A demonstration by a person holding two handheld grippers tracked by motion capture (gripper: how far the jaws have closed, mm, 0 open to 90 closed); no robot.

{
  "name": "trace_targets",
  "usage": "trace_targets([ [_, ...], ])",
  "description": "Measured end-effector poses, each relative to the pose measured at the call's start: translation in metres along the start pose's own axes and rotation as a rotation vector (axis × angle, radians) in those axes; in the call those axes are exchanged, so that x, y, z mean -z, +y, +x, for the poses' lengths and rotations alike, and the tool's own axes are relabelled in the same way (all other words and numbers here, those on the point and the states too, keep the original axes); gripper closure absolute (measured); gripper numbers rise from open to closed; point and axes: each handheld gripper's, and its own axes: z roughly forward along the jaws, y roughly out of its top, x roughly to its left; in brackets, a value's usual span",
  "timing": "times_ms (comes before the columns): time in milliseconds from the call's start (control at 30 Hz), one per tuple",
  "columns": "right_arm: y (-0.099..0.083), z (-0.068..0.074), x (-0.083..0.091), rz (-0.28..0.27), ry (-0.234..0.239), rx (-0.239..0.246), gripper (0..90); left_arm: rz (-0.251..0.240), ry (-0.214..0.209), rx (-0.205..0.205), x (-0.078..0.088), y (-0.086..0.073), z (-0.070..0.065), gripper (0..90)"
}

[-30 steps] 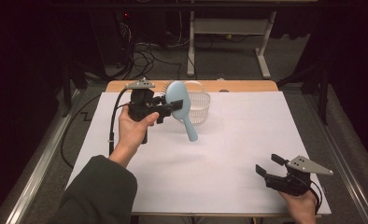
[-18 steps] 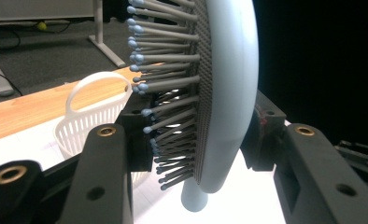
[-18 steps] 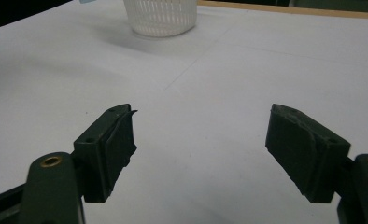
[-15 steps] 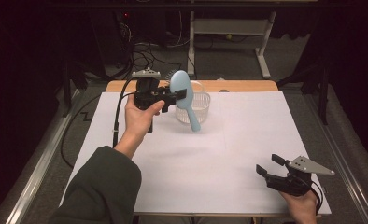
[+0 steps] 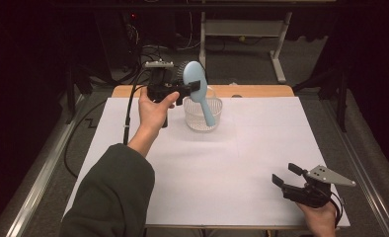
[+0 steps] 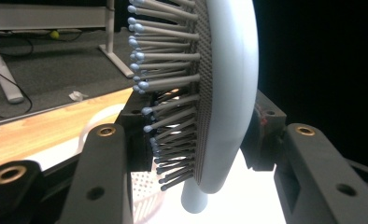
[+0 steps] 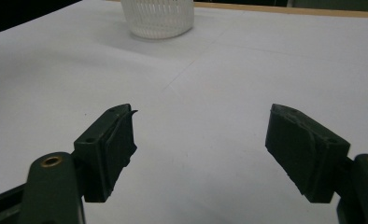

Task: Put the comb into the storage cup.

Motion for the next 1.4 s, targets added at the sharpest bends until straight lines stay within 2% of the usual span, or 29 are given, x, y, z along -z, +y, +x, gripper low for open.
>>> trace_targets([
  [267, 0.000, 0.000, 0.000, 0.000, 0.001, 0.002, 24.6, -0.008, 0.040, 0.007, -0.009, 0.011, 0.007, 53.7],
  [600, 0.000, 0.000, -0.001, 0.007, 0.005, 0.003, 25.2, -0.004, 0.081, 0.007, -0.022, 0.015, 0.014, 53.5],
  [1000, -0.001, 0.000, -0.001, 0.010, 0.009, 0.000, 25.2, 0.013, 0.107, 0.022, -0.040, 0.010, 0.022, 53.1],
  [1400, -0.001, 0.000, -0.002, 0.015, 0.013, 0.002, 25.3, 0.043, 0.111, 0.032, -0.050, 0.005, 0.026, 52.9],
])
